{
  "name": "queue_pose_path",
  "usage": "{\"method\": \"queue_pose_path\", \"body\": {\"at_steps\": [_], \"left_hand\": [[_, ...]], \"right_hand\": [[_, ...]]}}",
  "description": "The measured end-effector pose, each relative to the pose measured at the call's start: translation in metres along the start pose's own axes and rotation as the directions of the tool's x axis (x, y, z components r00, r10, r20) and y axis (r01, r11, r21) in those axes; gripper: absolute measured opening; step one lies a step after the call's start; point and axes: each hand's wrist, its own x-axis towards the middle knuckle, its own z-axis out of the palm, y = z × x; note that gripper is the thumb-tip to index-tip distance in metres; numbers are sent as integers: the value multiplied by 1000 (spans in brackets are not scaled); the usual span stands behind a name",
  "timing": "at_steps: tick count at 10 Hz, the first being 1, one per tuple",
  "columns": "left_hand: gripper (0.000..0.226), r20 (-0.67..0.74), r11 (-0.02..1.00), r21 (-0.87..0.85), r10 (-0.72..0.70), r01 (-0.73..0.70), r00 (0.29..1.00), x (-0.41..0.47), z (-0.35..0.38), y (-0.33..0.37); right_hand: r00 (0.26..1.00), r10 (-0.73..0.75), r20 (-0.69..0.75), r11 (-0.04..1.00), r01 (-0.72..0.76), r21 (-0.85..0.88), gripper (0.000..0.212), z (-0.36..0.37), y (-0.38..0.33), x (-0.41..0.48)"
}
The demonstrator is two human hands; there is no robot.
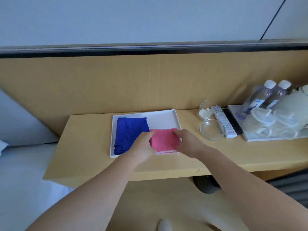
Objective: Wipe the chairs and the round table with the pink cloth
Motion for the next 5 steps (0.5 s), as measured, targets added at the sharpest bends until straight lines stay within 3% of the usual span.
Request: {"method": "queue_pose_path", "body": {"at_steps": [3, 4, 5], "left_hand": [[63, 72, 983, 162, -94, 82, 993, 93, 27, -21], [44, 101, 970, 234, -85, 59, 991, 102, 31, -26], [40, 131, 965, 260, -61, 25, 990, 102, 22, -26]], "right_hand": [[993, 60, 100, 966, -32, -256, 66, 6, 34, 94], [994, 56, 99, 951, -23, -307, 60, 8, 39, 100], [991, 53, 120, 895, 6, -445, 52, 6, 35, 94]]}}
